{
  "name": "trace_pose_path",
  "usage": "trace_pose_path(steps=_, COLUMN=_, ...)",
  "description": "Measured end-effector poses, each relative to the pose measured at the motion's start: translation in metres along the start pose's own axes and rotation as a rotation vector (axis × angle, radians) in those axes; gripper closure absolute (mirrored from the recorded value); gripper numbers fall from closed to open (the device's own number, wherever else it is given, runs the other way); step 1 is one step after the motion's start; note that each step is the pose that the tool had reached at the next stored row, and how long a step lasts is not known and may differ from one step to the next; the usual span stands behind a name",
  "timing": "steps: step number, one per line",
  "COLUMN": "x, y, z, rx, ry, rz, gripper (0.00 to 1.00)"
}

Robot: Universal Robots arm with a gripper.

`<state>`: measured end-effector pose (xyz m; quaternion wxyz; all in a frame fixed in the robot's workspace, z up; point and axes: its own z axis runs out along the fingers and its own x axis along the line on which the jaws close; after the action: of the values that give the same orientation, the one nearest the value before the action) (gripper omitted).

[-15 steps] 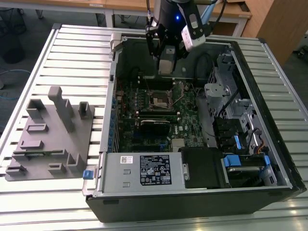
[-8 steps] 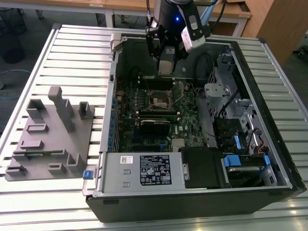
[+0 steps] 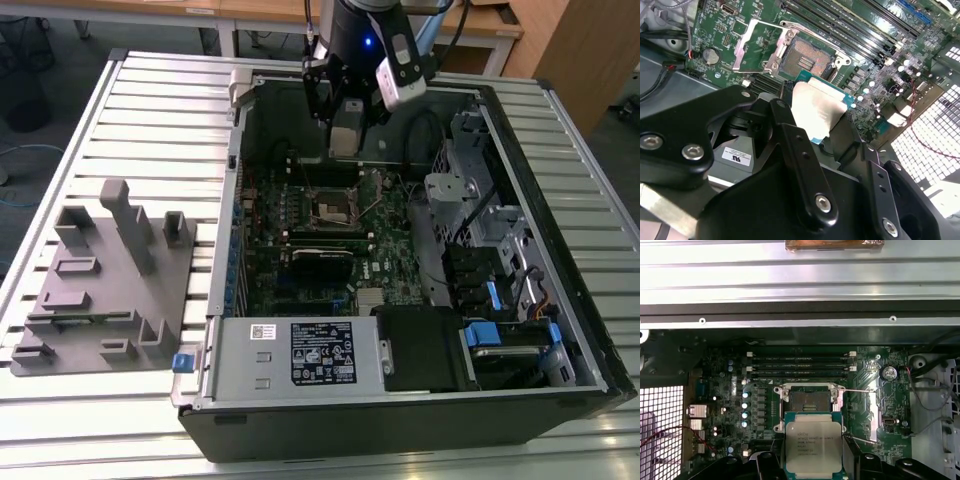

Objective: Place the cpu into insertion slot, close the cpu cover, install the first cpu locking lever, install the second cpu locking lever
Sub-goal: 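Place the cpu into insertion slot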

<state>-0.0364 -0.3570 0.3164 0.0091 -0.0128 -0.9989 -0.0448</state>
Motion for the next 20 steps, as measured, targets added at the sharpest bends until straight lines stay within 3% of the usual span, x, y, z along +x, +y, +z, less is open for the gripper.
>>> trace_pose_path(steps=20, x=-0.0002, y=-0.0011, z=0.0123, rx=0.0002, ry=0.0001, rz=0.000, gripper=0.46)
